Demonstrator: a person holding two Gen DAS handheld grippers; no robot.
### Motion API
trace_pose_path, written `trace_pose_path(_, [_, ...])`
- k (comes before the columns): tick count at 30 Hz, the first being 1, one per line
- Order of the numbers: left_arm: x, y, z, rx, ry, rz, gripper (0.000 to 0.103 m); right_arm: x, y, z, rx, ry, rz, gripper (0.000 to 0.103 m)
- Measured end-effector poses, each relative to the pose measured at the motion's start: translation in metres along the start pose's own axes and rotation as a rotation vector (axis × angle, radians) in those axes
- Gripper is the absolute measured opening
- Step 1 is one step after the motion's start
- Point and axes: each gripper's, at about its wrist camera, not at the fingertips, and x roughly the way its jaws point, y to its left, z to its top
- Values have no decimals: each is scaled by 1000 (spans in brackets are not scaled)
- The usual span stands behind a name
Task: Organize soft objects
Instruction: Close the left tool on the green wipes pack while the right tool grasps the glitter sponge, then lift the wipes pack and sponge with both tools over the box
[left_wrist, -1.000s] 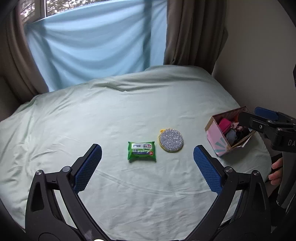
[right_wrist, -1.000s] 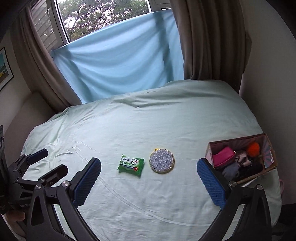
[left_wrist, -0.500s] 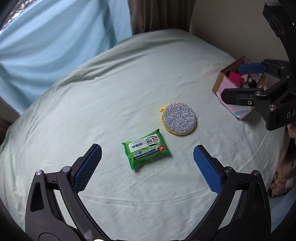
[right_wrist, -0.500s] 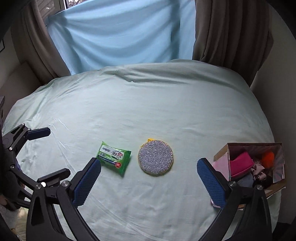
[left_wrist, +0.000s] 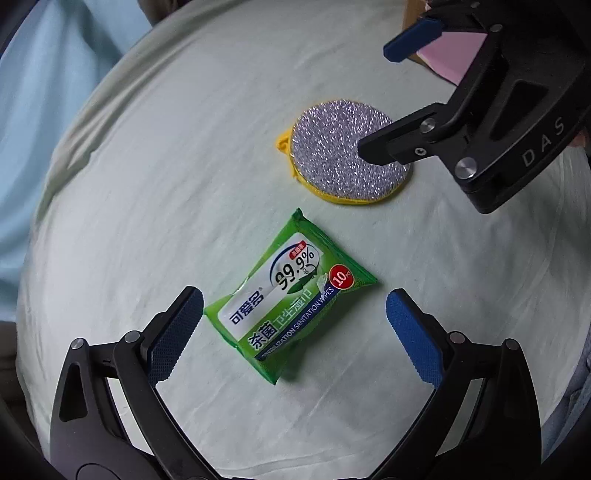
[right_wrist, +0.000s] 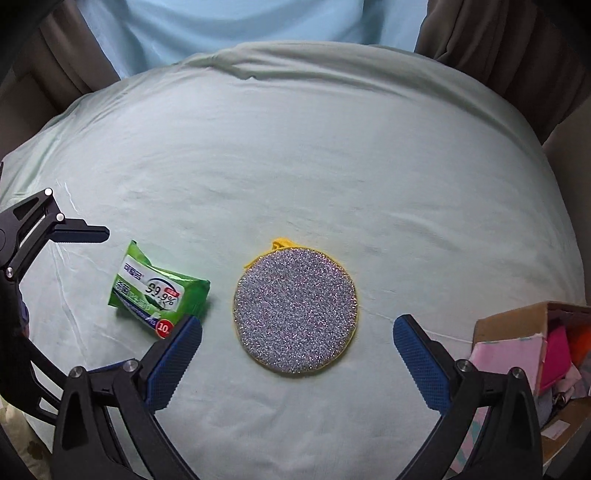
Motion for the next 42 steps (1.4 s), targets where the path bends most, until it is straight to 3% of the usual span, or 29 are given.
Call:
trace_pose_path(3, [21,-6,-2,51,42,-21,99,24,1,1,-36,44,-12,103])
trace_pose_path(9, [40,-13,1,145,54,-1,99,57,-1,-1,-62,98,-8,103])
trace_pose_path(12, [52,-8,7,155,68,15,99,73,-3,-3,-68,121,23,103])
trace_pose_path(17, [63,7,16,112,78,-38,92,80,2,-4,-100,113,46,102])
trace_pose_path(19, [63,11,16,99,73,-55,85,78,6,-4,-118,100,53,95])
trace_pose_path(21, [61,13,16,86,67,-81,70,73,8,-6,-137,79,71,83])
trace_pose_path(24, [58,14,15,68,69,-96,57,66,10,-12,-142,62,98,64])
trace_pose_path(26, [56,16,13,54,67,-97,49,62,10,-15,-132,62,134,35])
trace_pose_path(27, [55,17,13,44,68,-96,48,60,10,-16,-126,60,142,31])
trace_pose_path(34, [38,31,1,-32,49,-55,42,42,6,-24,-97,29,157,19])
trace_pose_path(42, [-24,23,-12,-141,-5,20,41,-7,-9,-26,-83,-51,160,15])
